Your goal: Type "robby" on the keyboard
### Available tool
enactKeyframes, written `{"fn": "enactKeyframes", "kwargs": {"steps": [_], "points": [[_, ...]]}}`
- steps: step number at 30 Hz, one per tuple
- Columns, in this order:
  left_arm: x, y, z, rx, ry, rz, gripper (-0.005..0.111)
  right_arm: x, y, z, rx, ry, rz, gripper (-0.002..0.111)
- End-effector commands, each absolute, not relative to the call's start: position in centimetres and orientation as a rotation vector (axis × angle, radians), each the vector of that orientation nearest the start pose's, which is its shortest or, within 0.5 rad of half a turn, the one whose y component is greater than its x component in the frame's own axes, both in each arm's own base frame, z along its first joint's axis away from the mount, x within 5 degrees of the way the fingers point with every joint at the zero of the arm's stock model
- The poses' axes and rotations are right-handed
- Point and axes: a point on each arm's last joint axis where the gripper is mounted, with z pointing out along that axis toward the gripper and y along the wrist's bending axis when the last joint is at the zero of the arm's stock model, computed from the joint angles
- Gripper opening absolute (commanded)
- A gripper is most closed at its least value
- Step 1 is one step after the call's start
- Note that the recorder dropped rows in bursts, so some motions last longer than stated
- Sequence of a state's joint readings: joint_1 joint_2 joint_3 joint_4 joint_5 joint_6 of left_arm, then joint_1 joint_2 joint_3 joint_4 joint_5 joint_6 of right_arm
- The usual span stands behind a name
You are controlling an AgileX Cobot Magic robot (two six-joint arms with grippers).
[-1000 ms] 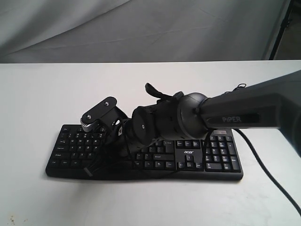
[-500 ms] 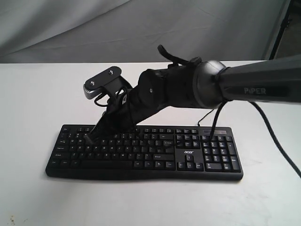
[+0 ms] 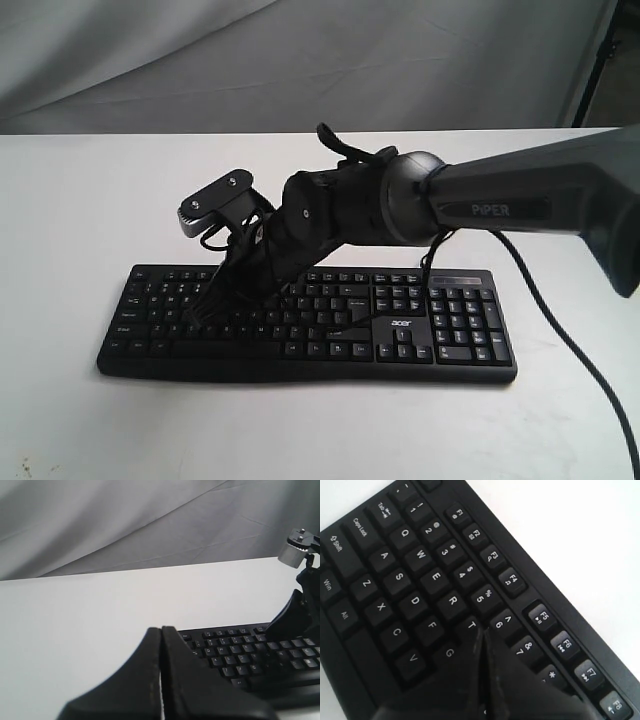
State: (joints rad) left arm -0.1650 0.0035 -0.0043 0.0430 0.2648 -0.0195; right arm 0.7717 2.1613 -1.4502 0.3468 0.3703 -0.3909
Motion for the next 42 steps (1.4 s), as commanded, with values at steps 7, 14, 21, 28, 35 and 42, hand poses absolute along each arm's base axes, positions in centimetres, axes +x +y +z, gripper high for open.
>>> {"fn": "enactKeyframes", "kwargs": {"steps": [7,14,21,28,35,42], "points": [[5.5,-0.8,19.0,0.161,1.734,-0.098,0.0,32.5,32.7,12.6,-1.078,2.329,0.413,0.0],[5.5,-0.8,19.0,0.161,1.734,-0.098,0.0,32.5,32.7,12.5,-1.081,2.33,0.411,0.0],[5.5,-0.8,19.0,0.161,1.734,-0.098,0.0,32.5,32.7,11.2,-1.092,2.358,0.402,0.0],[5.5,-0.8,19.0,0.161,1.734,-0.098,0.0,32.2,32.5,13.2,-1.114,2.334,0.404,0.0],[5.5,-0.8,19.0,0.161,1.734,-0.098,0.0,29.8,30.1,20.2,-1.083,2.231,0.425,0.0],[5.5,-0.8,19.0,0.161,1.734,-0.098,0.0,22.3,22.4,25.4,-0.93,2.144,0.462,0.0]]}}
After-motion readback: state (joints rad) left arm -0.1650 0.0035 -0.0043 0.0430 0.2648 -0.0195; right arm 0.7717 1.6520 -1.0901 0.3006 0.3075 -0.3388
